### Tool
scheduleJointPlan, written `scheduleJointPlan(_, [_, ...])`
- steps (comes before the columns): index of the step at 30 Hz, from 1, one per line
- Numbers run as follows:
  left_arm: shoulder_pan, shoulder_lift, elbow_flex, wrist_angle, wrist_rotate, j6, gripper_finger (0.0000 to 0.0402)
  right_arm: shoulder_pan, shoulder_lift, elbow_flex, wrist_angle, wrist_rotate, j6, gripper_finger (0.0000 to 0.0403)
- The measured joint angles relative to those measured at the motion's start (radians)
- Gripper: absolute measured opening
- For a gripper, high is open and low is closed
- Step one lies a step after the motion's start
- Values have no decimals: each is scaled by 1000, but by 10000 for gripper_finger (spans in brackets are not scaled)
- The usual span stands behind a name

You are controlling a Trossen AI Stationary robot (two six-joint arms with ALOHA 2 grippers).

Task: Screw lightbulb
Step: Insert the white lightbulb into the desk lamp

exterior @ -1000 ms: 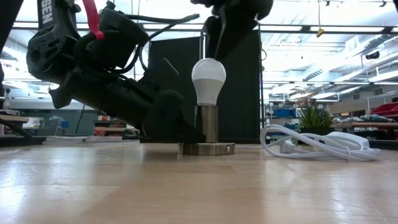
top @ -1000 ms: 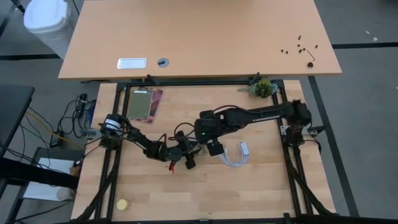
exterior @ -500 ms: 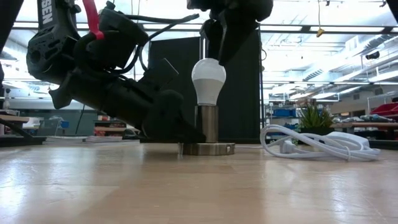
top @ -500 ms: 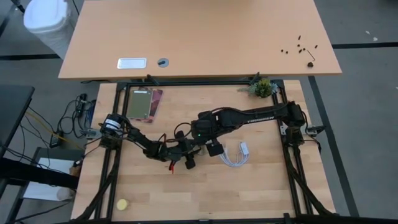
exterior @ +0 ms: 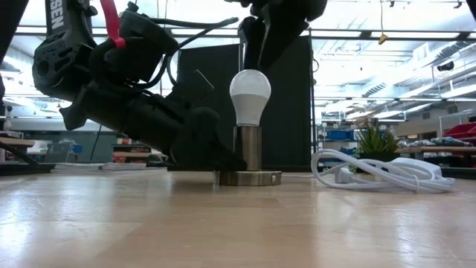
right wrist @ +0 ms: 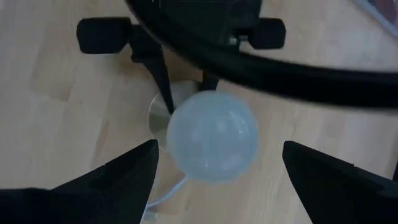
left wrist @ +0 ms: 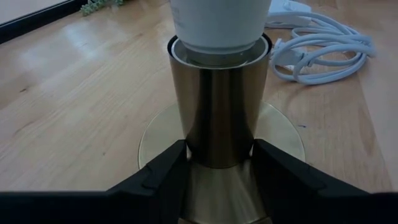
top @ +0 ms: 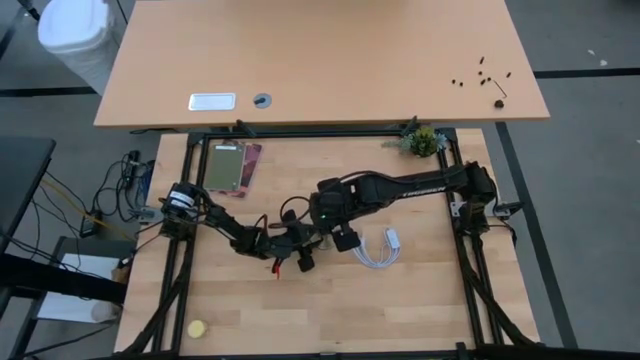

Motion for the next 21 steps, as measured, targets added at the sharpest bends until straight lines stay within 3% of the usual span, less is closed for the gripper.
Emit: scheduleJointPlan(21, [0, 0, 1, 12, 52, -1, 188, -17, 0, -56, 61, -58, -9, 352])
